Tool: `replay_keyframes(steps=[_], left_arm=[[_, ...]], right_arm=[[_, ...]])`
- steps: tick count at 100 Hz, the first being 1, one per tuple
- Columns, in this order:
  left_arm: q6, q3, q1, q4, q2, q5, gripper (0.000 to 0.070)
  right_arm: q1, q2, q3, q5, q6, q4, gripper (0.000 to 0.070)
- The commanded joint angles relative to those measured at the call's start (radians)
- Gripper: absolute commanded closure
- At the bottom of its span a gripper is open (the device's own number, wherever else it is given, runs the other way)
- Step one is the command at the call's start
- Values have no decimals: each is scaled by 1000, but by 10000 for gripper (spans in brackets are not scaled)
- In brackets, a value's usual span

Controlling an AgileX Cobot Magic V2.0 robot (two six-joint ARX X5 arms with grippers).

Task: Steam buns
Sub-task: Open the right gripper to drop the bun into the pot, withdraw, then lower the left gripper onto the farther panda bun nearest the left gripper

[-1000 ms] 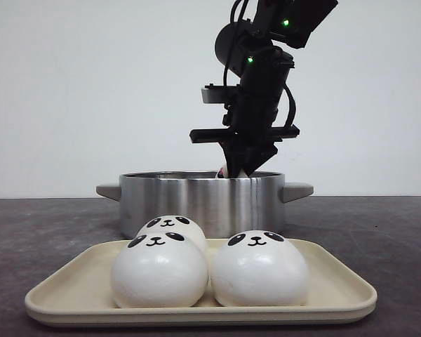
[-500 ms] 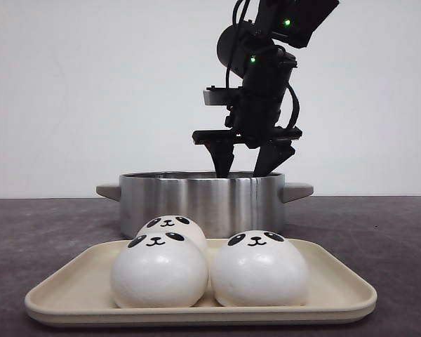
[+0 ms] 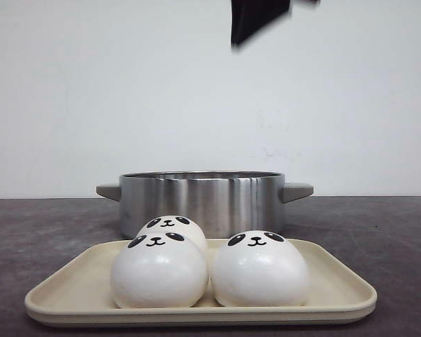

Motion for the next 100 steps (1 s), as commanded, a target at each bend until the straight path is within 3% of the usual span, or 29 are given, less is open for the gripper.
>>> replay_keyframes(steps=[1,28,50,100], left_arm=[[-19,13,-42,15,55,0,108],[-127,13,-234,114,267,-171,108],[-208,13,-333,233,461,-242,108],[-342,16,-404,424,750,-255,108]], right_arm=[[36,-82,24,5,1,0,691],[161,-328,24,93,4,0,692],[191,-418,24,116,10,-34,692],[190,-439,24,143,23,-179,692]])
